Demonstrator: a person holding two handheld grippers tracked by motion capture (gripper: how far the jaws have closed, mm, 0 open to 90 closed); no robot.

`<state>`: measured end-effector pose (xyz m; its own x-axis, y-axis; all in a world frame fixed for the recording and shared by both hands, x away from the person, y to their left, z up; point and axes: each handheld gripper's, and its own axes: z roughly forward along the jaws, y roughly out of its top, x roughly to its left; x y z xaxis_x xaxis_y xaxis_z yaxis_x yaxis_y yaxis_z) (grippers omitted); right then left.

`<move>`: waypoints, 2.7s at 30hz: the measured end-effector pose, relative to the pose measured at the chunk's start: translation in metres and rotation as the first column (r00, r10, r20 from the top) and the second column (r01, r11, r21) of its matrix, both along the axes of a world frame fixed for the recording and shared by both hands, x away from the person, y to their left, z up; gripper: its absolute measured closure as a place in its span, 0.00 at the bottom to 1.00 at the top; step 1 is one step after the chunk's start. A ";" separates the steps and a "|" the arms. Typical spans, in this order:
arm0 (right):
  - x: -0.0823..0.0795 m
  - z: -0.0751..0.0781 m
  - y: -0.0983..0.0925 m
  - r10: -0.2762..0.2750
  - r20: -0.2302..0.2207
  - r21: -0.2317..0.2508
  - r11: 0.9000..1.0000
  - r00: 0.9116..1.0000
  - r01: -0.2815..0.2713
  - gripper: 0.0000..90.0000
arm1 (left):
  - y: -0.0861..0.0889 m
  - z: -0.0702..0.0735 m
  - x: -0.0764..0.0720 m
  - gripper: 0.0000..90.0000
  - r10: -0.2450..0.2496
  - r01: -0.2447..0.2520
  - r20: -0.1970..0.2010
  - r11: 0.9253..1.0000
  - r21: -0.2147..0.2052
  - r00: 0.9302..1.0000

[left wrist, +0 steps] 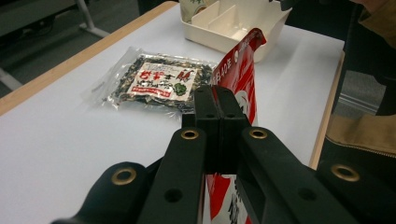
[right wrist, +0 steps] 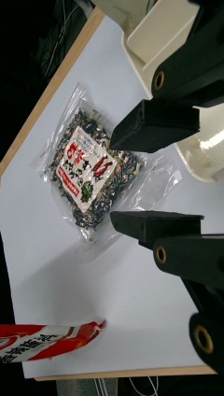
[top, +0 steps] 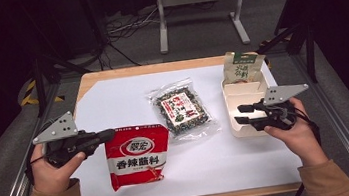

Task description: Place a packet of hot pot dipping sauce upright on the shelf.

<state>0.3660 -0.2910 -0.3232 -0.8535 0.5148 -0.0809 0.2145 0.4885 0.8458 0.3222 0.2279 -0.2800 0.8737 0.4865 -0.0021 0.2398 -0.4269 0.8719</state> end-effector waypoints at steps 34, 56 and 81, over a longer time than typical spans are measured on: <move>-0.024 0.001 0.056 0.141 0.015 0.011 0.990 0.990 -0.141 0.54 | -0.053 0.017 -0.013 1.00 -0.175 0.182 0.093 0.980 -0.080 0.980; -0.031 -0.008 0.079 0.182 0.010 0.074 0.980 0.983 -0.182 0.51 | -0.101 0.014 -0.008 1.00 -0.271 0.281 0.109 0.955 -0.092 0.957; -0.024 -0.046 0.103 0.278 -0.047 0.117 0.955 0.960 -0.271 0.84 | -0.102 0.013 -0.010 1.00 -0.263 0.277 0.129 0.955 -0.103 0.956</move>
